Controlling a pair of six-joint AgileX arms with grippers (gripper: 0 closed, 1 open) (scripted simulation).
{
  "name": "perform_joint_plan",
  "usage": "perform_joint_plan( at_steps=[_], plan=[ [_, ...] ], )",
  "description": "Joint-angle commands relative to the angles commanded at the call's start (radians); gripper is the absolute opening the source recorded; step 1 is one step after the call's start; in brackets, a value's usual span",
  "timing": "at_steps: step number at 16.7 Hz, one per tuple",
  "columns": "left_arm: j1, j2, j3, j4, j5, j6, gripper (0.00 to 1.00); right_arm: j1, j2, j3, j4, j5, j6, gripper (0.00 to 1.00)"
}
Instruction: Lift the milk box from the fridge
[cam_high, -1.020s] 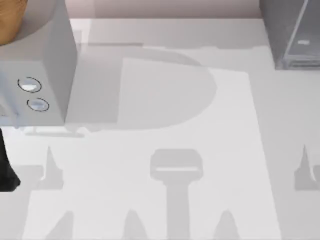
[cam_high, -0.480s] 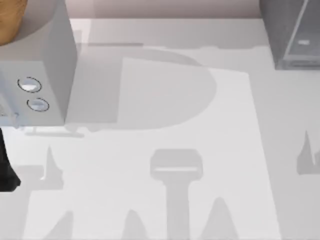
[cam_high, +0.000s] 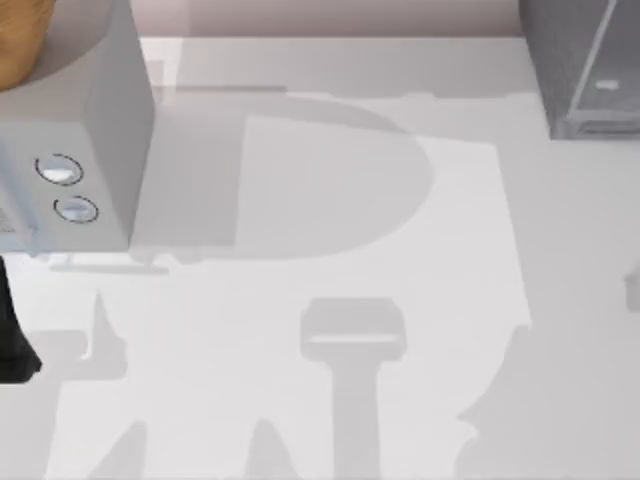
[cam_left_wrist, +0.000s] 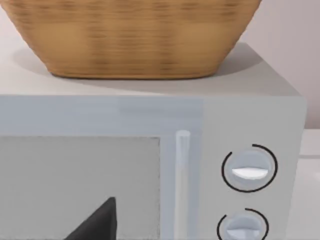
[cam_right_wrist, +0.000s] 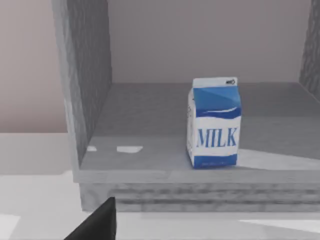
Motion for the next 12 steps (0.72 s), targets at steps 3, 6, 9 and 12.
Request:
perform_joint_plan(
  at_steps=[3, 6, 9, 12],
  plan=[
    [0.000, 0.000, 0.000, 0.000, 0.000, 0.000, 1.00, -0.073, 0.250, 0.022, 0.218, -0.072, 0.005, 1.00],
    [0.000, 0.000, 0.000, 0.000, 0.000, 0.000, 1.00, -0.132, 0.444, 0.046, 0.402, -0.130, 0.008, 1.00],
    [0.000, 0.000, 0.000, 0.000, 0.000, 0.000, 1.00, -0.171, 0.569, 0.065, 0.527, -0.168, 0.010, 1.00],
    [0.000, 0.000, 0.000, 0.000, 0.000, 0.000, 1.00, -0.182, 0.603, 0.072, 0.563, -0.179, 0.010, 1.00]
  ],
)
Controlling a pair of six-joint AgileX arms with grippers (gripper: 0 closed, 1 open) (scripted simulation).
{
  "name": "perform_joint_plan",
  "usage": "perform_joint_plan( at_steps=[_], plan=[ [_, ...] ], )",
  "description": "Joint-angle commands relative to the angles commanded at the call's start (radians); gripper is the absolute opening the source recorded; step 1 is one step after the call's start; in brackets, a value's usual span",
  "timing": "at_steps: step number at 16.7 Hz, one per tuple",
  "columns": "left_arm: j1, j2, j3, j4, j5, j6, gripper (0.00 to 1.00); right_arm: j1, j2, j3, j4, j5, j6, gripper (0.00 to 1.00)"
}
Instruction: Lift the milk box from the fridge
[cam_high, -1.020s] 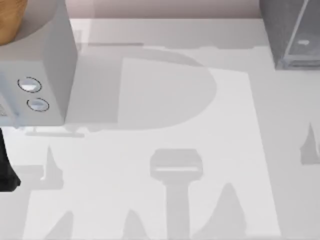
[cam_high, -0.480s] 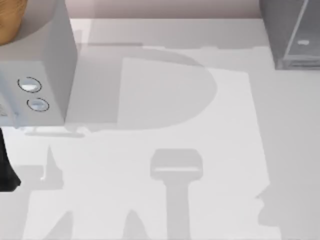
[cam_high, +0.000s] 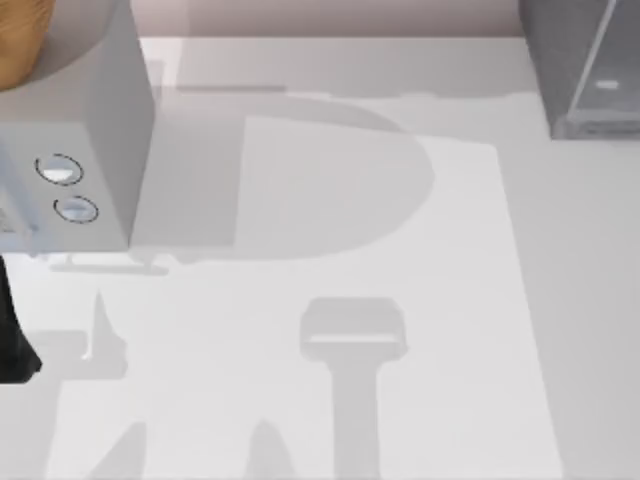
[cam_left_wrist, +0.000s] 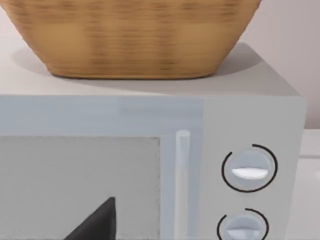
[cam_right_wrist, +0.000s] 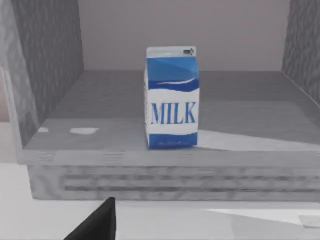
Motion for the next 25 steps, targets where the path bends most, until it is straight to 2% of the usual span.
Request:
perform_joint_plan(
  at_steps=[7, 18, 25],
  plan=[
    [0.000, 0.000, 0.000, 0.000, 0.000, 0.000, 1.00, 0.022, 0.032, 0.034, -0.012, 0.009, 0.000, 1.00],
    [0.000, 0.000, 0.000, 0.000, 0.000, 0.000, 1.00, 0.231, 0.443, 0.652, -0.202, 0.151, -0.003, 1.00],
    [0.000, 0.000, 0.000, 0.000, 0.000, 0.000, 1.00, 0.251, 0.477, 0.701, -0.224, 0.168, -0.004, 1.00]
  ],
)
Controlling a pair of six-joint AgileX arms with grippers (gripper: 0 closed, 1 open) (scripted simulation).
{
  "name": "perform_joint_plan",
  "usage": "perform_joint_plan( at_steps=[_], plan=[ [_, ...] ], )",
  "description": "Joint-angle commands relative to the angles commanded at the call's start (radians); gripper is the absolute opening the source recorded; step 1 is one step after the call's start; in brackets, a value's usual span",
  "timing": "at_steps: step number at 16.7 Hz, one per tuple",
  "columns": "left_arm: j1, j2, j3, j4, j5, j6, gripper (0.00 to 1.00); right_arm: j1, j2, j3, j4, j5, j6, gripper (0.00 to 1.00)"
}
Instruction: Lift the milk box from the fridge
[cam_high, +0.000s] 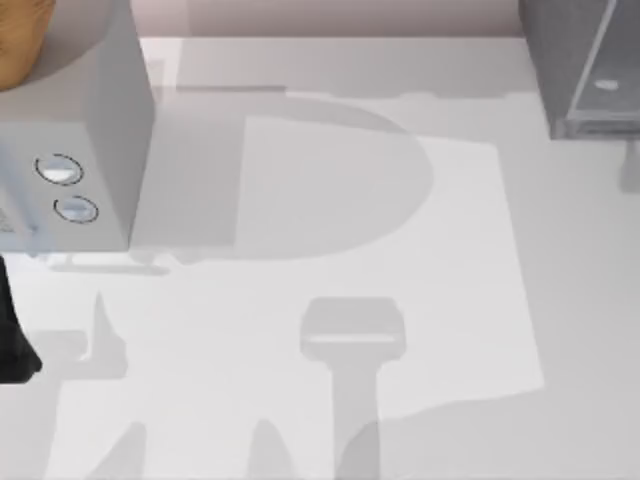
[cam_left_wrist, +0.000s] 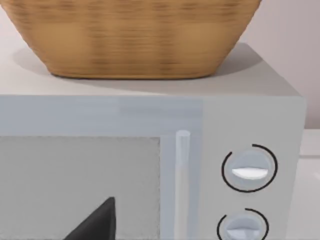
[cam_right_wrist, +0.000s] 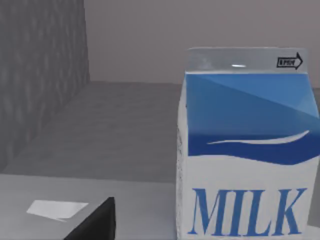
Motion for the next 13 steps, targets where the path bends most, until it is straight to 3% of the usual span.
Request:
perform_joint_plan(
  at_steps=[9, 13],
  plan=[
    [0.000, 0.000, 0.000, 0.000, 0.000, 0.000, 1.00, 0.048, 0.105, 0.254, -0.150, 0.047, -0.002, 1.00],
    [0.000, 0.000, 0.000, 0.000, 0.000, 0.000, 1.00, 0.053, 0.113, 0.274, -0.166, 0.052, -0.002, 1.00]
  ],
)
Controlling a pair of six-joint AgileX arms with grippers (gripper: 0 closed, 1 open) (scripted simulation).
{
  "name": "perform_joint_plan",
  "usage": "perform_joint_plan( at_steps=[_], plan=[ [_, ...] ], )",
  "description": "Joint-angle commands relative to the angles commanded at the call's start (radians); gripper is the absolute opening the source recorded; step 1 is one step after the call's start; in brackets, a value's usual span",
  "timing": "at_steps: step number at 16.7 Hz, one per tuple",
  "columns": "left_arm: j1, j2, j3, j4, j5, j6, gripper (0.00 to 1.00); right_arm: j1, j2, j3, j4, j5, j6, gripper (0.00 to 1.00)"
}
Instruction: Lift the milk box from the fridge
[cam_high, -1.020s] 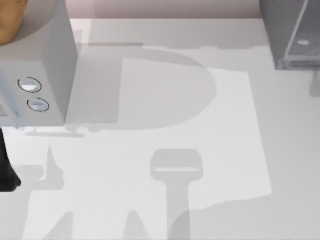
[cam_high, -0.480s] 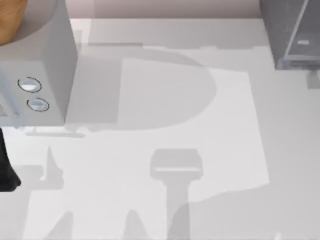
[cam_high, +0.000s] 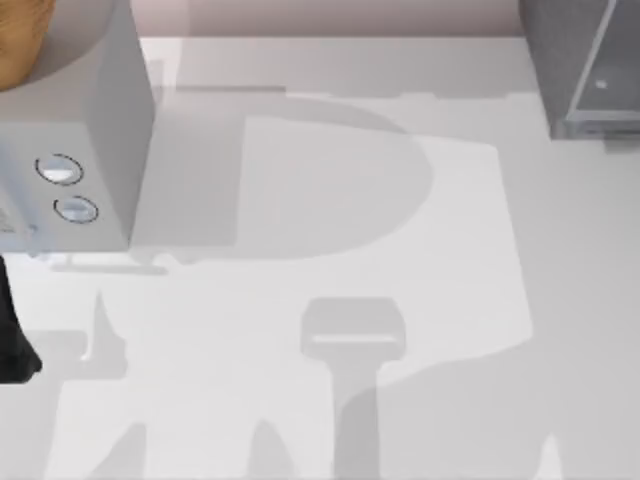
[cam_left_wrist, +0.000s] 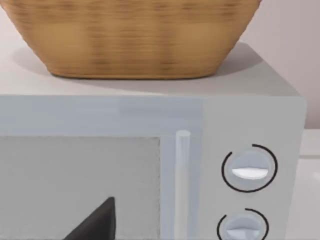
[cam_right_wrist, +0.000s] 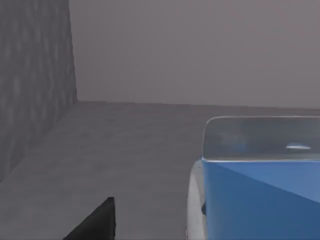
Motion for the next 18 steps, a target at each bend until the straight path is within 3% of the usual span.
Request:
perform_joint_plan(
  at_steps=[1, 14, 18],
  plan=[
    [0.000, 0.000, 0.000, 0.000, 0.000, 0.000, 1.00, 0.000, 0.000, 0.000, 0.000, 0.000, 0.000, 1.00],
    [0.000, 0.000, 0.000, 0.000, 0.000, 0.000, 1.00, 0.000, 0.000, 0.000, 0.000, 0.000, 0.000, 0.02],
    [0.000, 0.000, 0.000, 0.000, 0.000, 0.000, 1.00, 0.000, 0.000, 0.000, 0.000, 0.000, 0.000, 0.00]
  ],
)
